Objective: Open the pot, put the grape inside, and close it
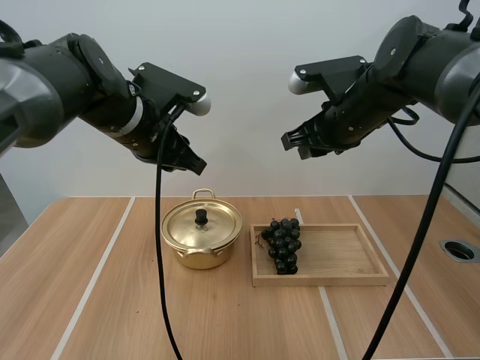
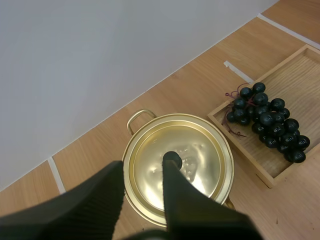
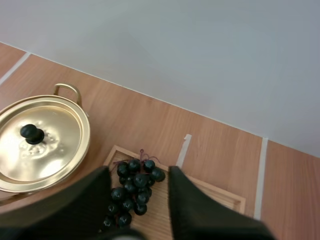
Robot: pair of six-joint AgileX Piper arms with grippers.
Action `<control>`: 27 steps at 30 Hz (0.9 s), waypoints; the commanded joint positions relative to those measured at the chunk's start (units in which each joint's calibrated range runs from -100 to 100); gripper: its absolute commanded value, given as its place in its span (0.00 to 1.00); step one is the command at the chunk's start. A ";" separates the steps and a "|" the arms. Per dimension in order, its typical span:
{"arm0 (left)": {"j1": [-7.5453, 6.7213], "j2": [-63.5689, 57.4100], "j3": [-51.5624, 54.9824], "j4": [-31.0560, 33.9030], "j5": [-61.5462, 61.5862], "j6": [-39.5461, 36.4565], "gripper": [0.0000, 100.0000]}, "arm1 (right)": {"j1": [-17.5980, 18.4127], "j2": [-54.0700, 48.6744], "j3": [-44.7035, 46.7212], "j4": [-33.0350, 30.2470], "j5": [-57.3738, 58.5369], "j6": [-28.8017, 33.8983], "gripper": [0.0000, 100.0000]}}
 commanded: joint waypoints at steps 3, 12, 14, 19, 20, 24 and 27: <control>-0.11 0.87 -0.77 -2.27 0.57 3.60 0.93 | -0.21 -0.24 -0.71 2.13 -1.91 -3.57 1.00; -4.71 10.77 -3.37 0.59 2.39 -0.74 0.92 | -0.21 -0.24 -0.71 -0.13 -2.74 -3.14 1.00; -6.24 13.36 -3.37 4.74 -0.61 -3.57 0.92 | -0.21 -0.24 -0.71 -1.36 -2.74 -2.36 1.00; -8.10 19.44 -3.37 11.07 -4.74 -8.01 0.92 | -0.21 -0.24 -0.71 -3.10 -2.74 -1.50 1.00; -8.10 20.57 -3.37 11.07 -5.12 -8.01 0.92 | -0.21 -0.24 -0.71 -3.10 -2.74 -1.50 1.00; -8.10 24.63 -3.37 11.98 -6.55 -9.22 0.92 | -0.21 -0.24 -0.71 -3.10 -2.74 -1.39 1.00; -8.10 27.47 -3.37 11.98 -8.27 -9.49 0.92 | -0.21 -0.24 -0.71 -3.10 -2.74 -1.10 1.00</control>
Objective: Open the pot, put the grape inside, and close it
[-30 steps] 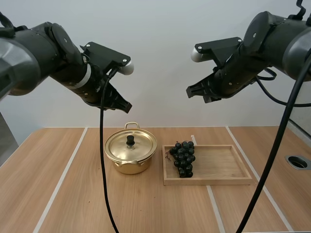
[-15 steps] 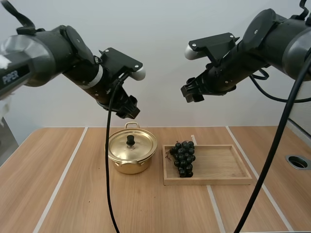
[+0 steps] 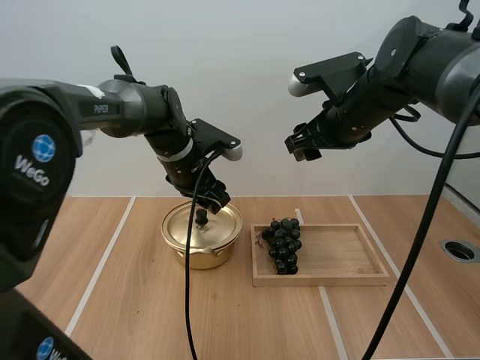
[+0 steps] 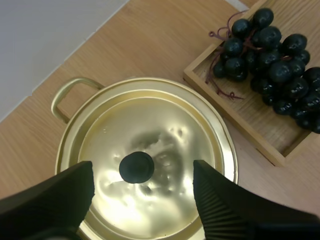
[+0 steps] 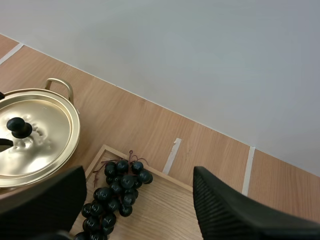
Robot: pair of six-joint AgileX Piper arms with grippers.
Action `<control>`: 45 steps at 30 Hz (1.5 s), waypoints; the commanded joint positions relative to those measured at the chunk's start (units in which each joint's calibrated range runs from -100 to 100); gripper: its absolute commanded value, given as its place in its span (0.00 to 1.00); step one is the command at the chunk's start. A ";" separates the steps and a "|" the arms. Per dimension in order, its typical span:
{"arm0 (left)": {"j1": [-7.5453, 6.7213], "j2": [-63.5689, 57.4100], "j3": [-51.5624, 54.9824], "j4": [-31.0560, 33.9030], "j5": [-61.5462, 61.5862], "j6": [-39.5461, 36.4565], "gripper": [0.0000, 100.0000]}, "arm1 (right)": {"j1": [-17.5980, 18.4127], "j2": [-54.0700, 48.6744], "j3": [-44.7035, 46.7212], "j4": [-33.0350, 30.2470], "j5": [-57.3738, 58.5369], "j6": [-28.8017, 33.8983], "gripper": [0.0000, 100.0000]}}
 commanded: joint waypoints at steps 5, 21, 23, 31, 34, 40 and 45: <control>-0.25 4.76 -0.53 0.20 -4.32 -1.71 0.92 | -0.21 -0.24 -0.71 -0.25 -0.77 0.52 1.00; -0.25 8.28 -0.53 0.77 -6.98 -2.56 0.68 | -0.21 -0.24 -0.71 -0.25 -0.77 0.52 1.00; -0.25 8.28 -0.53 0.90 -5.87 -2.71 0.49 | -0.21 -0.24 -0.71 -0.25 -0.77 0.52 1.00; -0.25 8.28 -1.46 3.42 -3.75 -5.25 0.00 | -0.21 -0.12 -0.71 -0.25 -0.57 2.37 1.00; -0.17 7.32 -4.10 3.42 -0.89 -6.39 0.00 | -0.21 1.57 -0.71 -0.27 -0.37 3.87 1.00; -0.17 0.26 -9.03 3.42 2.42 -7.28 0.00 | -0.21 8.12 -0.71 0.22 1.30 5.79 1.00; -0.17 -7.82 -11.50 3.42 1.64 -7.30 0.00 | -0.21 14.51 -0.71 0.84 2.98 6.16 1.00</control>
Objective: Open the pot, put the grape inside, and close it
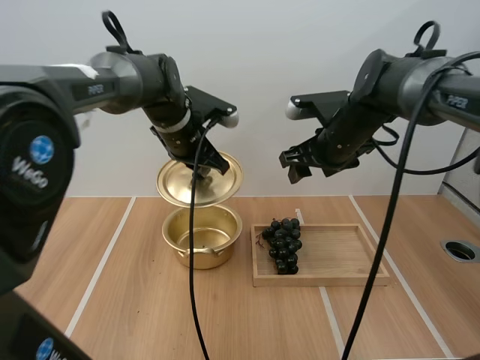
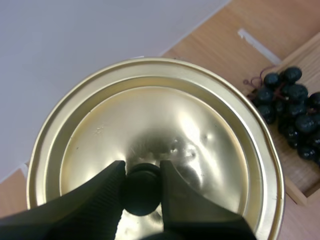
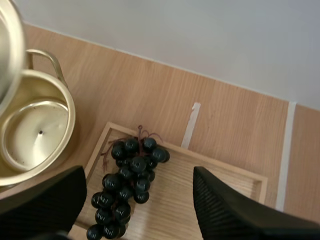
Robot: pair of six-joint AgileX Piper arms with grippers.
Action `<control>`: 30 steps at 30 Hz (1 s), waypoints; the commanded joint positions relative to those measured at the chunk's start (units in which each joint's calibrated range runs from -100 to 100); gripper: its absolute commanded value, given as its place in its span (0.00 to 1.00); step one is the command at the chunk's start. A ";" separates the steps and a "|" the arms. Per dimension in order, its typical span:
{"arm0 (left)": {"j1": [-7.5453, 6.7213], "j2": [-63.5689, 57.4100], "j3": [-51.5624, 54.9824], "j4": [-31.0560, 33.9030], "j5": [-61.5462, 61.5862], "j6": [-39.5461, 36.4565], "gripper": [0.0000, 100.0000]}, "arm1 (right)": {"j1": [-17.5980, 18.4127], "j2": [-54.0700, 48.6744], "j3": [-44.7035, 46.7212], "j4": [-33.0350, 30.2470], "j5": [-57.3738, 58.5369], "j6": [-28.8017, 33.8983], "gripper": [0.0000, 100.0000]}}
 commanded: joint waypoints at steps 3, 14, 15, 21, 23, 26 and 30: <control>-0.17 -8.65 -2.10 -0.51 -0.23 -0.60 0.00 | -0.21 5.22 -0.60 3.50 0.69 0.39 1.00; -0.17 -21.81 -2.12 -0.64 -0.92 -0.60 0.00 | -0.21 15.23 -0.60 8.97 1.32 -0.27 1.00; -0.17 -22.66 -2.12 -0.86 -0.92 -0.60 0.00 | -0.21 16.03 -0.60 9.23 1.32 -0.27 1.00; -0.17 -26.54 -2.12 -3.32 1.77 -0.60 0.00 | -0.21 20.16 -0.60 9.45 0.75 -0.31 1.00; -0.17 -27.20 -2.12 -3.59 2.15 -0.60 0.00 | -0.21 21.17 -0.60 9.59 0.75 -0.31 1.00; -0.17 -28.05 -2.12 -4.21 2.15 -0.60 0.00 | -0.21 22.50 -0.60 9.59 0.75 -0.39 1.00; -0.17 -28.15 -2.12 -5.00 2.48 -0.60 0.00 | 1.05 24.15 -0.60 10.37 0.26 -1.49 1.00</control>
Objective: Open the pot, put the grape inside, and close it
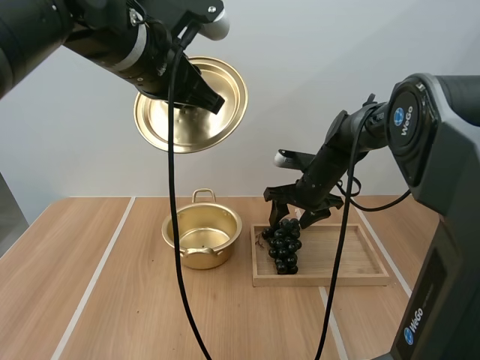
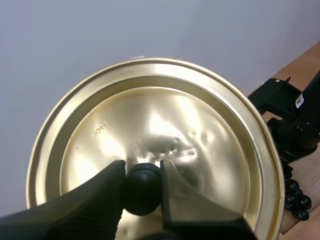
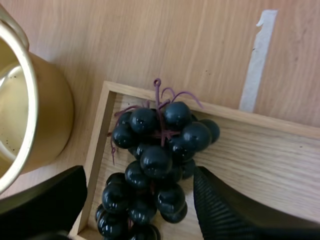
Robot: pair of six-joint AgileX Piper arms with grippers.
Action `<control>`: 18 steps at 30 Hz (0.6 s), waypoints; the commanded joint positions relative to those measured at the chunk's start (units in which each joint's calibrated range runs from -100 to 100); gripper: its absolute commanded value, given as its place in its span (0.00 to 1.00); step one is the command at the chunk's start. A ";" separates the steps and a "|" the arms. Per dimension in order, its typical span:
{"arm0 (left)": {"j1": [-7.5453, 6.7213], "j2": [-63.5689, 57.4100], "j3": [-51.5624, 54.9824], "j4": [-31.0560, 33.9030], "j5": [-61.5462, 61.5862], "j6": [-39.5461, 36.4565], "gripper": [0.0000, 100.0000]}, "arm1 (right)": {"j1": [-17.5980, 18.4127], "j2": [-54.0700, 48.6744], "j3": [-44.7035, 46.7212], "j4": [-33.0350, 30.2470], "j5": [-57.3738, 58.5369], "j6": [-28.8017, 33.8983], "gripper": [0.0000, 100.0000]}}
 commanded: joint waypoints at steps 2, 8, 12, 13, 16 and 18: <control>-0.17 -0.54 -0.49 -1.52 -0.58 -0.60 0.00 | 1.71 1.08 -0.60 0.43 -1.42 -0.94 1.00; -0.17 -0.54 -0.49 -1.51 1.06 -0.60 0.00 | 3.40 3.43 -0.60 -4.44 -8.28 1.19 1.00; -0.17 -0.54 -0.49 -1.51 1.17 -0.60 0.00 | 3.40 5.68 -0.60 -6.61 -9.60 1.83 1.00; -0.17 -0.54 -0.49 -1.51 1.17 -0.60 0.00 | 3.40 6.22 -0.60 -6.61 -9.60 1.83 1.00; -0.17 -0.54 -0.49 -1.51 1.17 -0.60 0.00 | 3.40 8.13 -0.60 -6.61 -11.34 1.83 1.00; -0.17 -0.54 -0.49 -1.51 1.17 -0.60 0.00 | 3.40 8.99 -0.60 -6.61 -13.18 1.83 1.00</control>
